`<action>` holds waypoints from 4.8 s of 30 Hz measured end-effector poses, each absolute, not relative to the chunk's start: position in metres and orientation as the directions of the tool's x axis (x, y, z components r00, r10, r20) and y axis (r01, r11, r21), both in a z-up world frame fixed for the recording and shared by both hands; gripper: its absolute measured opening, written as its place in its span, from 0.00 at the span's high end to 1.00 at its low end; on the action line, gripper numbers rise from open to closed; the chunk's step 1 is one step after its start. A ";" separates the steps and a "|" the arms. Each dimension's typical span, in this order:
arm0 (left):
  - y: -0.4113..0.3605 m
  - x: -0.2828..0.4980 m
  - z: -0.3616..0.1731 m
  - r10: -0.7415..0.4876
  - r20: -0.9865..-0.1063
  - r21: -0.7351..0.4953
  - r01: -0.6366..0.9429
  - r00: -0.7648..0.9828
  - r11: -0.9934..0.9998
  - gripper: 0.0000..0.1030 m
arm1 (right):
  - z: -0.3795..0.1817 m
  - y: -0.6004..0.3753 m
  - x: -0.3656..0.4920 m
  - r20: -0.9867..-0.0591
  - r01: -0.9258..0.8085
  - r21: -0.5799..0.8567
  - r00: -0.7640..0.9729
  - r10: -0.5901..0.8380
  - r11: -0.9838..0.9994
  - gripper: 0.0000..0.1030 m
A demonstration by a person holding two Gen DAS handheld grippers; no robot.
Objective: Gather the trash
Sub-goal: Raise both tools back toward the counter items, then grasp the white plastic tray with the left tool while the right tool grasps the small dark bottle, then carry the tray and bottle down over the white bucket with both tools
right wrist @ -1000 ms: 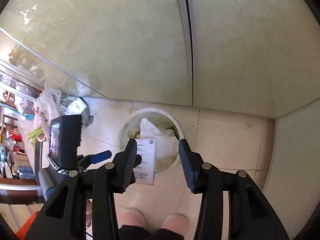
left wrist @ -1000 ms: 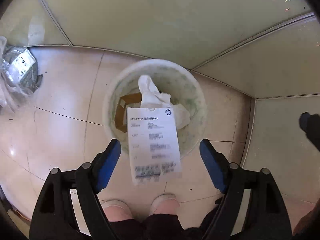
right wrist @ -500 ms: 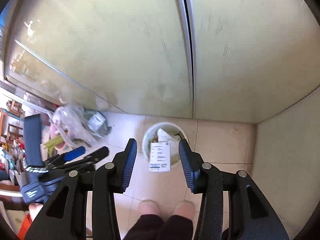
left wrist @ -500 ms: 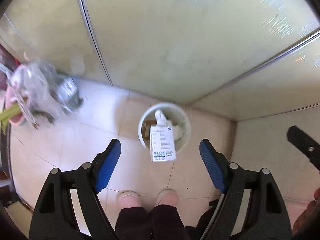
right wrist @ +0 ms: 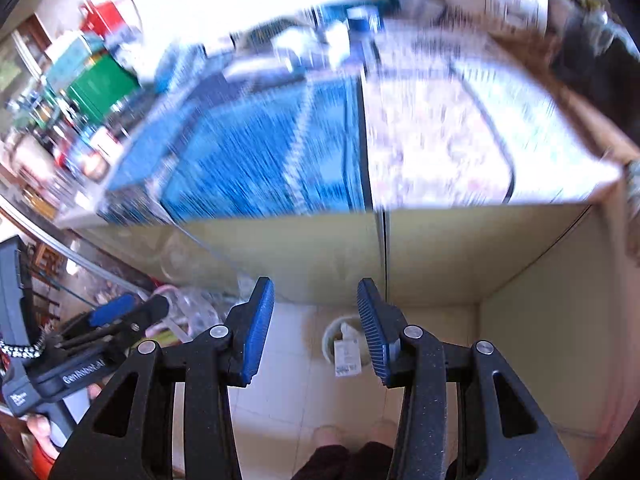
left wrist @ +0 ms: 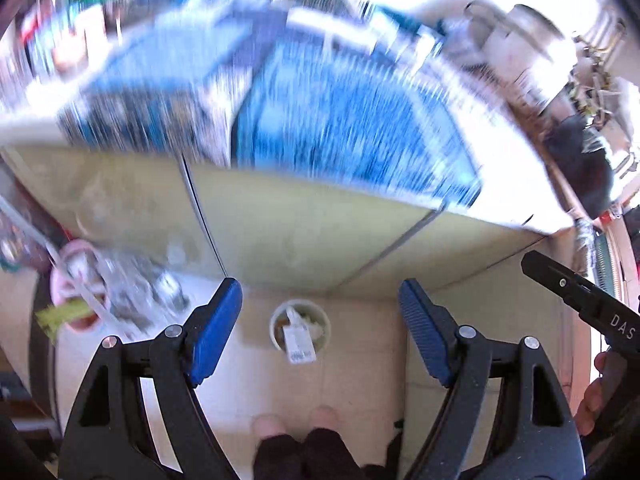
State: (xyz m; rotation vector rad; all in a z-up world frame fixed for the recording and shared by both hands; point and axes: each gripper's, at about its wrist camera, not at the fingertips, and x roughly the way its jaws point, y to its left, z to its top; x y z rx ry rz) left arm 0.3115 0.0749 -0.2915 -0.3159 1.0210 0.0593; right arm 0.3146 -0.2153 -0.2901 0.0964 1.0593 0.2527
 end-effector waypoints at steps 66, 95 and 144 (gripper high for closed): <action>0.119 0.726 -0.241 -0.125 -0.897 -0.122 0.035 0.424 0.992 0.34 | -0.288 -0.205 0.680 -0.851 0.164 0.400 0.432 0.299 0.902 0.75; 0.047 0.709 -0.249 -0.004 -0.899 -0.033 -0.059 0.439 0.998 0.94 | -0.188 -0.283 0.606 -0.769 -0.027 0.310 0.580 0.268 0.950 0.75; 0.104 0.298 -0.365 0.105 -0.962 0.053 -0.205 0.252 0.977 0.94 | -0.338 -0.197 0.310 -0.912 -0.096 0.253 0.309 0.271 0.963 0.75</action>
